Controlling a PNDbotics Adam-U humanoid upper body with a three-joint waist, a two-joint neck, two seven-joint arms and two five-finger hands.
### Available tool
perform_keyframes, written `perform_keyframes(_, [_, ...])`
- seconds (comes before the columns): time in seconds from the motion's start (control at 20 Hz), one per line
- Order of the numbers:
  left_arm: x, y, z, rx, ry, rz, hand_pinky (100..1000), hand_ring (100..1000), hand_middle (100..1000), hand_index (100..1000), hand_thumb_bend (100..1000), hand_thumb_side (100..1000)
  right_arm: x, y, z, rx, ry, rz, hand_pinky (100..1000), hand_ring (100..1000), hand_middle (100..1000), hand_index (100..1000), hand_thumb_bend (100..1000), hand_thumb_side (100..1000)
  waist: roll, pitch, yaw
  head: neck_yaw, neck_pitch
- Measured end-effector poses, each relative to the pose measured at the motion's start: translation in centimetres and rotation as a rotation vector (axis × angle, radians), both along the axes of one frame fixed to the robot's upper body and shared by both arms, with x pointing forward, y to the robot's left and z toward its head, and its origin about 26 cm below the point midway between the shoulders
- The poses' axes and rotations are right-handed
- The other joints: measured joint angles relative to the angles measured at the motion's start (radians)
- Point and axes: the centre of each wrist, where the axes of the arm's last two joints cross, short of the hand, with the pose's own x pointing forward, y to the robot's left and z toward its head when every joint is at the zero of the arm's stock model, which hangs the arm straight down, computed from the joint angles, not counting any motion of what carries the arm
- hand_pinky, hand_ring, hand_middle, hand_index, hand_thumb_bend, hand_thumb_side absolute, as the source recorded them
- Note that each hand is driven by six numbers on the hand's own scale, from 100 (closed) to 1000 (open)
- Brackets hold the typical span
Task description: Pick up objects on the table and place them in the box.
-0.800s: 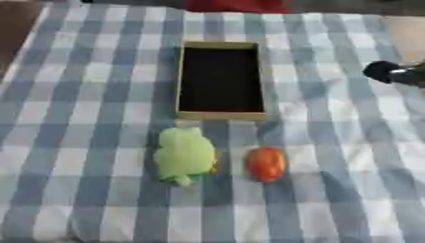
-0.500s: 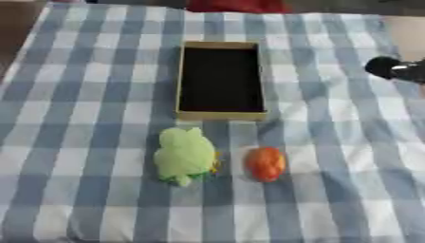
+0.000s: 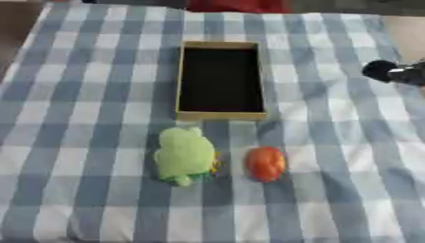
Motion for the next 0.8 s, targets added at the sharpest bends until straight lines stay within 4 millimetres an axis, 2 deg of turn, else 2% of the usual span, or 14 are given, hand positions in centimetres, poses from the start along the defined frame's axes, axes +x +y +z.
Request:
perform_keyframes(0.5, [0.0, 0.0, 0.0, 0.000, 0.000, -0.001, 836, 812, 708, 835, 154, 680, 0.6, 1.4, -1.7, -0.079, 0.085, 0.004, 701, 808, 801, 888, 547, 170, 0.001, 0.008, 0.009, -0.020, 0.000])
perform_keyframes(0.8, [0.0, 0.0, 0.0, -0.001, 0.000, -0.003, 835, 812, 708, 835, 146, 687, 0.9, 2.5, -2.3, -0.097, 0.130, 0.011, 690, 804, 795, 883, 510, 197, 0.005, 0.025, 0.013, -0.040, 0.000])
